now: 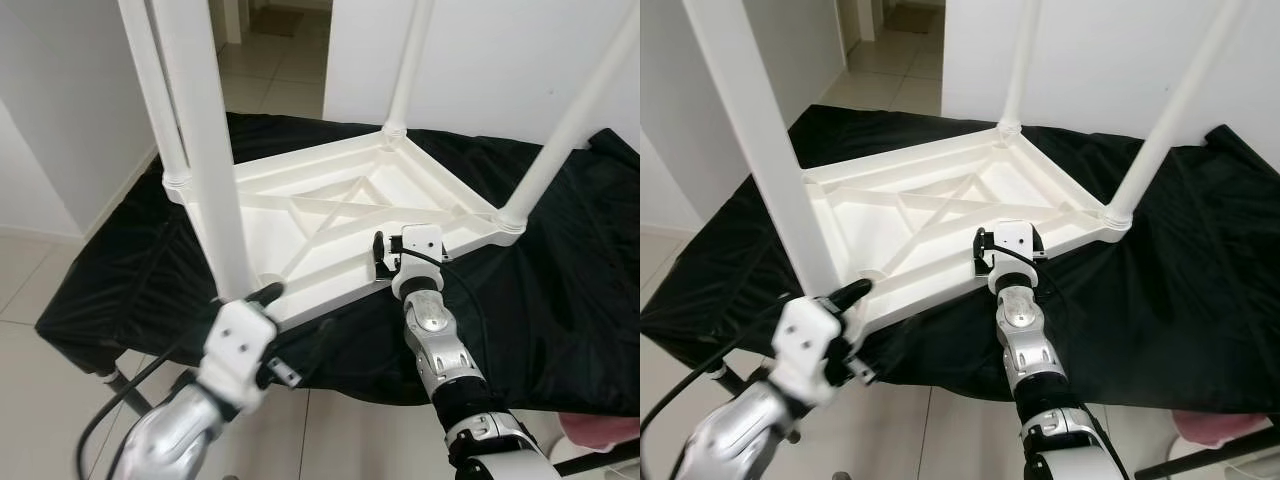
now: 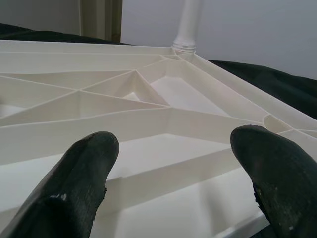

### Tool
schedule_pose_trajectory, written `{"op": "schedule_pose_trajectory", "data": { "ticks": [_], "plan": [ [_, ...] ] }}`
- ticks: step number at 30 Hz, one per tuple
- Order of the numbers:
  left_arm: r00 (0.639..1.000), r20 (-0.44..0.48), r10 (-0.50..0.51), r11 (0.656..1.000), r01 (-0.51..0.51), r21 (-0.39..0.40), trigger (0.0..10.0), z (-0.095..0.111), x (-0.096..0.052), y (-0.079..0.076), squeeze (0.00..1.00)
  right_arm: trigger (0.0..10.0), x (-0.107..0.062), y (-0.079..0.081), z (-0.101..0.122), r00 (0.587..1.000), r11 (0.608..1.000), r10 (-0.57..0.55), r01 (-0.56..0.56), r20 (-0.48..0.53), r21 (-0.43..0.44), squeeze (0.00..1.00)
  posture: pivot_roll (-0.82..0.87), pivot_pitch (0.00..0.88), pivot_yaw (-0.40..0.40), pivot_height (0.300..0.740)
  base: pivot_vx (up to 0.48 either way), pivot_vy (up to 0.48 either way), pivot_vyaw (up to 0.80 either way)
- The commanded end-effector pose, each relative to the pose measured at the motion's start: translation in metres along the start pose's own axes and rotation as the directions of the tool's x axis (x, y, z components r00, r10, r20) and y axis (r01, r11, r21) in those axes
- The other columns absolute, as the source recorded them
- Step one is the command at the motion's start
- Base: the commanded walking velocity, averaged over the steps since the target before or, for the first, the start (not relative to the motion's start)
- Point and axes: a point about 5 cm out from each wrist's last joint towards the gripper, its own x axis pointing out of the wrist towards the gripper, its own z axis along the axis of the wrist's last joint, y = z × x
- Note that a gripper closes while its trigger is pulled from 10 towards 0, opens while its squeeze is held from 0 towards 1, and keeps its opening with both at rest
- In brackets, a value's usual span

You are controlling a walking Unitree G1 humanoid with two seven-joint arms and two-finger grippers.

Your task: Building children table

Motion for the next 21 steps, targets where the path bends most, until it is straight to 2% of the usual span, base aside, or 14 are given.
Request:
{"op": "schedule_pose_trajectory", "data": {
  "ticks": [1,7,13,14,15,18,21],
  "plan": [
    [0.975,-0.017,0.220,0.975,-0.220,0.009,10.0,-0.001,-0.009,0.014,0.00,10.0,0.001,0.005,0.001,1.000,1.000,0.014,-0.014,0.004,0.008,0.00,0.21,0.043,-0.044,0.740,0.000,0.000,0.00],
    [0.981,-0.066,0.181,0.983,-0.180,0.024,10.0,-0.002,-0.028,0.013,0.00,10.0,0.002,0.008,-0.001,1.000,1.000,0.029,-0.029,-0.001,0.002,0.00,0.24,0.050,-0.059,0.740,0.000,0.000,0.00],
    [0.977,-0.089,0.193,0.981,-0.190,0.042,10.0,0.000,-0.035,0.015,0.00,10.0,0.003,0.009,-0.002,0.999,0.999,0.033,-0.033,-0.004,0.002,0.00,0.24,0.047,-0.067,0.740,0.000,0.000,0.00],
    [0.968,-0.091,0.234,0.972,-0.231,0.042,10.0,0.001,-0.040,0.020,0.00,10.0,0.002,0.009,-0.003,0.999,0.999,0.034,-0.034,-0.005,0.001,0.00,0.25,0.041,-0.070,0.740,0.000,0.000,0.00],
    [0.968,-0.091,0.234,0.972,-0.231,0.042,10.0,0.001,-0.040,0.020,0.00,10.0,0.002,0.009,-0.003,0.999,0.999,0.034,-0.034,-0.005,0.001,0.00,0.25,0.041,-0.070,0.740,0.000,0.000,0.00],
    [0.931,-0.090,0.353,0.936,-0.352,0.024,10.0,-0.003,-0.051,0.034,0.00,10.0,0.001,0.010,-0.007,0.999,0.999,0.039,-0.039,-0.015,0.002,0.00,0.27,0.028,-0.076,0.740,0.000,0.000,0.00],
    [0.916,-0.086,0.391,0.920,-0.391,0.024,10.0,-0.003,-0.054,0.040,0.00,10.0,0.001,0.011,-0.008,0.999,0.999,0.040,-0.040,-0.016,0.004,0.00,0.26,0.023,-0.075,0.740,0.000,0.000,0.00]
  ]
}}
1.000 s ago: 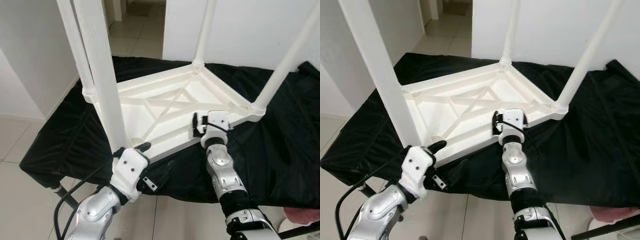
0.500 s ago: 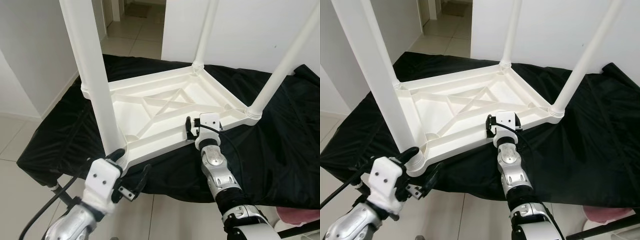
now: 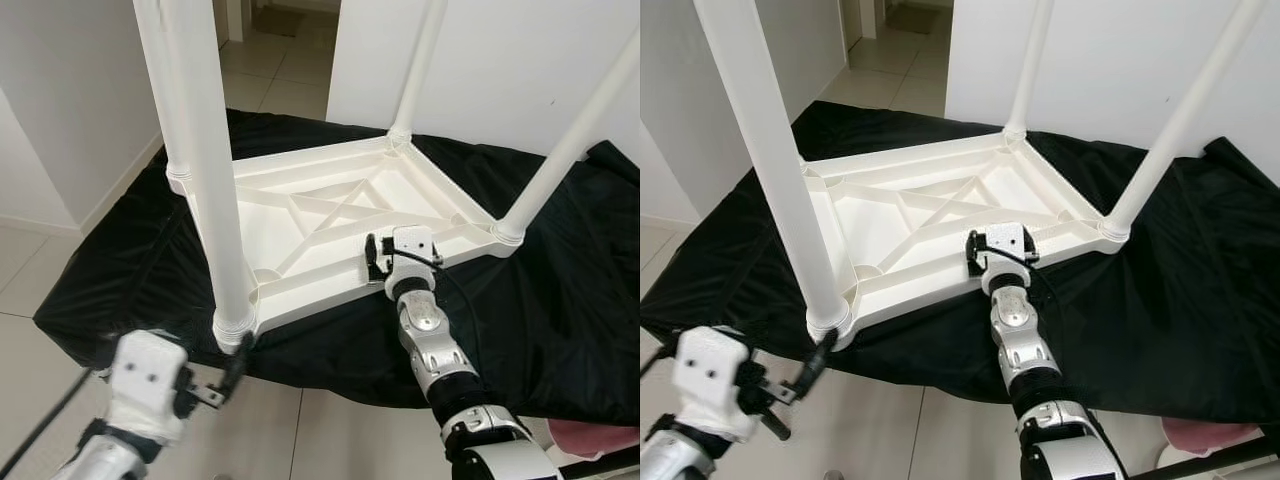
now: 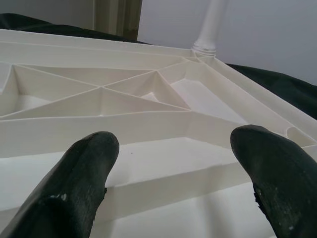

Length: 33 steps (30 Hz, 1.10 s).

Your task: Building children table

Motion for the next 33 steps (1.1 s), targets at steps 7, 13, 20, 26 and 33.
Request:
{"op": "schedule_pose_trajectory", "data": {
  "ticks": [7,13,20,26,33],
  "plan": [
    [0.964,0.029,0.264,0.964,-0.264,-0.016,10.0,-0.001,0.006,0.027,0.00,10.0,0.002,0.001,0.000,1.000,1.000,-0.011,0.011,0.007,0.013,0.00,0.25,0.032,-0.065,0.740,0.000,0.000,0.00],
    [0.960,0.059,0.275,0.961,-0.275,-0.018,10.0,0.000,0.022,0.030,0.00,10.0,-0.004,-0.004,-0.001,0.999,0.999,-0.033,0.033,0.019,0.025,0.00,0.23,0.034,-0.056,0.740,0.000,0.000,0.00],
    [0.951,0.087,0.298,0.954,-0.299,-0.003,10.0,-0.001,0.046,0.024,0.00,10.0,-0.015,-0.008,-0.004,0.996,0.997,-0.080,0.079,0.029,0.025,0.00,0.20,0.032,-0.042,0.740,0.000,0.000,0.00],
    [0.945,0.092,0.314,0.949,-0.315,-0.005,10.0,-0.005,0.063,0.017,0.00,10.0,-0.020,-0.012,-0.005,0.991,0.991,-0.127,0.125,0.033,0.043,0.00,0.17,0.031,-0.029,0.740,0.000,0.000,0.00],
    [0.931,0.068,0.358,0.933,-0.359,0.008,10.0,-0.014,0.057,0.027,0.00,10.0,-0.022,-0.021,-0.003,0.988,0.989,-0.147,0.146,0.042,0.030,0.00,0.14,0.038,-0.021,0.740,0.000,0.000,0.00]
  ]
}}
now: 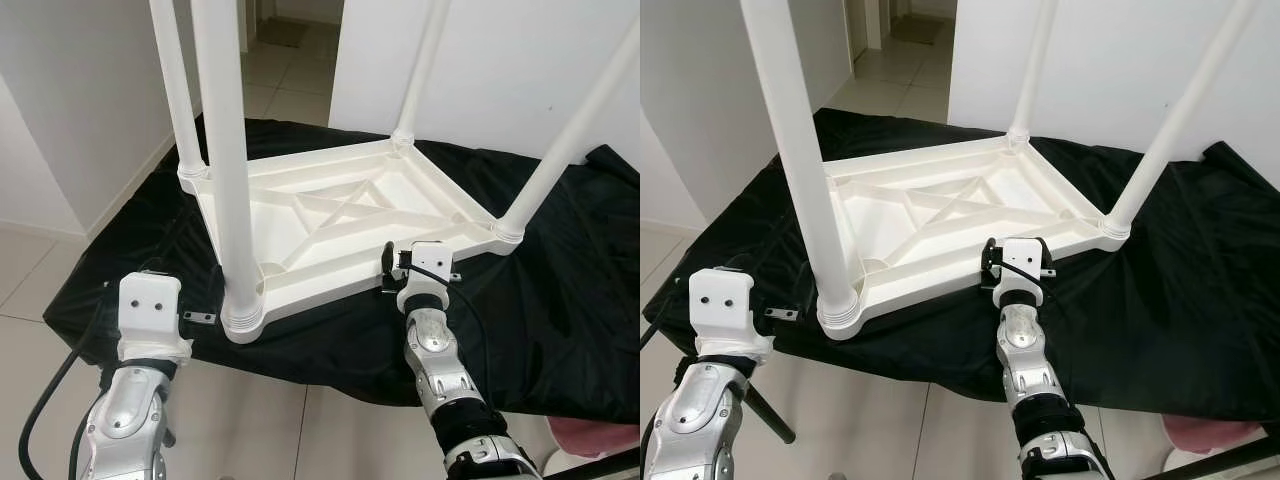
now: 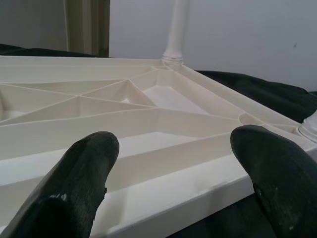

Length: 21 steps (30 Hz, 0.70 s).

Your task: Building children table

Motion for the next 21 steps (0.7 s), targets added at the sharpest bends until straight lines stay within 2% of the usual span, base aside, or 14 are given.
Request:
{"op": "schedule_pose_trajectory", "data": {
  "ticks": [1,4,7,8,9,10,12,14,17,18,19,21],
  "plan": [
    [0.998,-0.013,0.058,0.998,-0.059,-0.012,10.0,-0.005,0.000,0.003,0.00,10.0,-0.001,-0.008,-0.003,0.999,1.000,-0.031,0.031,-0.015,-0.003,0.00,0.14,0.038,-0.026,0.740,0.000,0.000,0.00],
    [0.997,-0.009,0.070,0.997,-0.070,-0.019,10.0,-0.005,0.002,0.003,0.00,10.0,-0.001,-0.010,-0.002,0.999,0.999,-0.040,0.040,-0.018,0.002,0.00,0.14,0.038,-0.026,0.740,0.000,0.000,0.00],
    [0.995,0.012,0.101,0.994,-0.100,-0.043,10.0,-0.005,0.016,-0.008,0.00,10.0,-0.001,-0.022,-0.009,0.981,0.985,-0.171,0.173,-0.091,0.018,0.00,0.14,0.038,-0.035,0.740,0.000,0.000,0.00],
    [0.995,0.016,0.100,0.991,-0.098,-0.091,10.0,-0.005,0.023,-0.016,0.00,10.0,-0.001,-0.027,-0.013,0.966,0.973,-0.225,0.230,-0.127,0.033,0.00,0.14,0.038,-0.035,0.740,0.000,0.000,0.00],
    [0.995,0.016,0.100,0.991,-0.098,-0.091,10.0,-0.005,0.023,-0.016,0.00,10.0,-0.001,-0.027,-0.013,0.966,0.973,-0.225,0.230,-0.127,0.033,0.00,0.14,0.038,-0.035,0.740,0.000,0.000,0.00],
    [0.996,0.037,0.085,0.992,-0.082,-0.091,10.0,-0.001,0.033,-0.023,0.00,10.0,-0.001,-0.028,-0.017,0.954,0.963,-0.250,0.263,-0.165,0.063,0.00,0.14,0.041,-0.034,0.740,0.000,0.000,0.00],
    [0.996,0.043,0.082,0.993,-0.078,-0.086,10.0,0.000,0.035,-0.024,0.00,10.0,-0.001,-0.028,-0.017,0.951,0.961,-0.254,0.269,-0.174,0.070,0.00,0.14,0.041,-0.034,0.740,0.000,0.000,0.00],
    [0.997,0.076,0.027,0.994,-0.018,-0.112,10.0,0.003,0.048,-0.035,0.00,10.0,0.003,-0.032,-0.020,0.934,0.944,-0.276,0.308,-0.225,0.120,0.00,0.12,0.040,-0.031,0.740,0.000,0.000,0.00],
    [0.996,0.090,0.005,0.994,0.005,-0.112,10.0,0.004,0.051,-0.038,0.00,10.0,0.005,-0.033,-0.020,0.930,0.939,-0.284,0.319,-0.233,0.127,0.00,0.12,0.040,-0.031,0.740,0.000,0.000,0.00],
    [0.995,0.084,-0.056,0.992,0.065,-0.113,10.0,0.000,0.053,-0.048,0.00,10.0,0.009,-0.037,-0.019,0.925,0.931,-0.290,0.332,-0.246,0.151,0.00,0.11,0.044,-0.024,0.740,0.000,0.000,0.00],
    [0.995,0.084,-0.056,0.992,0.065,-0.113,10.0,0.000,0.053,-0.048,0.00,10.0,0.009,-0.037,-0.019,0.925,0.931,-0.290,0.332,-0.246,0.151,0.00,0.11,0.044,-0.024,0.740,0.000,0.000,0.00],
    [0.988,0.082,-0.130,0.984,0.139,-0.113,10.0,-0.004,0.056,-0.065,0.00,10.0,0.015,-0.042,-0.019,0.912,0.905,-0.290,0.360,-0.291,0.227,0.00,0.10,0.042,-0.016,0.740,0.000,0.000,0.00]
  ]
}}
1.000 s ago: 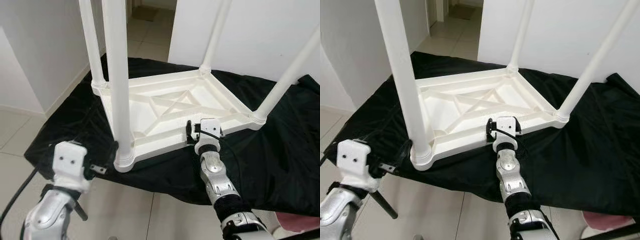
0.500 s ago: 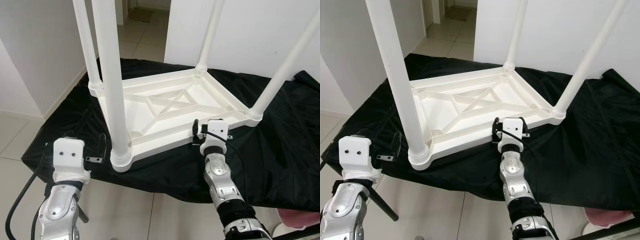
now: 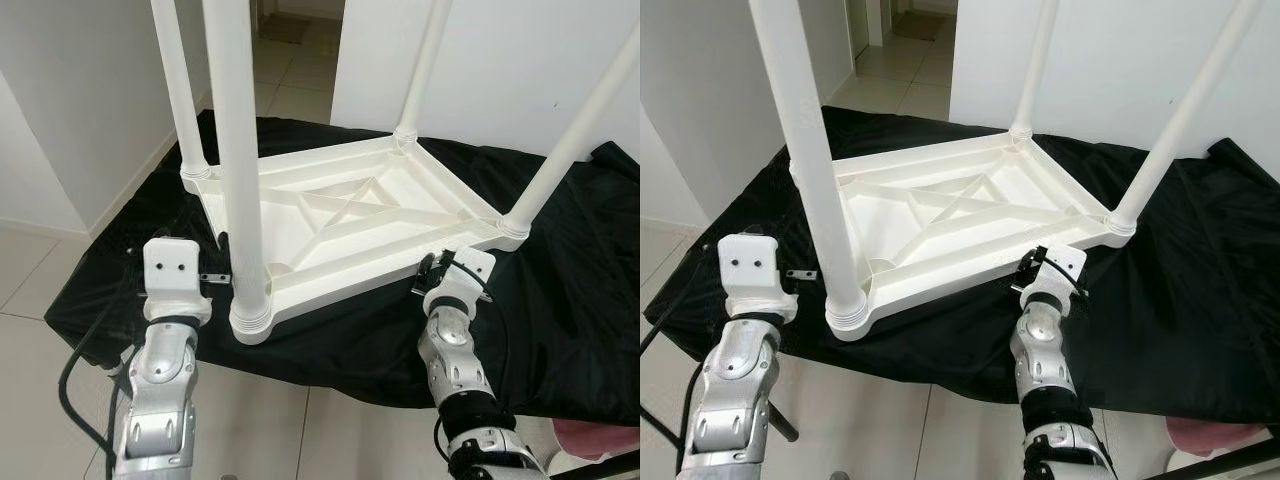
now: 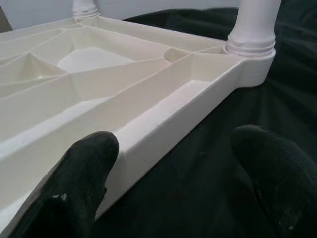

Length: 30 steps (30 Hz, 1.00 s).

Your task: Building children table

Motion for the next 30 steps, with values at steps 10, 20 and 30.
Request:
{"op": "schedule_pose_trajectory", "data": {
  "ticks": [10,20,30],
  "plan": [
    [0.968,0.042,-0.246,0.961,0.249,-0.116,10.0,-0.002,0.009,-0.062,0.00,10.0,0.009,-0.019,-0.012,0.983,0.983,-0.109,0.129,-0.146,0.132,0.00,0.09,0.039,-0.008,0.740,0.000,0.000,0.00],
    [0.915,0.111,-0.388,0.895,0.402,-0.194,10.0,0.010,0.008,-0.080,0.00,10.0,0.024,-0.018,-0.012,0.978,0.981,0.057,-0.018,-0.202,0.194,0.00,0.08,0.032,0.003,0.740,0.000,0.000,0.00],
    [0.877,0.155,-0.455,0.862,0.477,-0.171,10.0,0.021,0.006,-0.091,0.00,10.0,0.035,-0.005,-0.006,0.946,0.971,0.236,-0.236,-0.224,0.028,0.00,0.09,0.032,-0.007,0.740,0.000,0.000,0.00]
  ]
}}
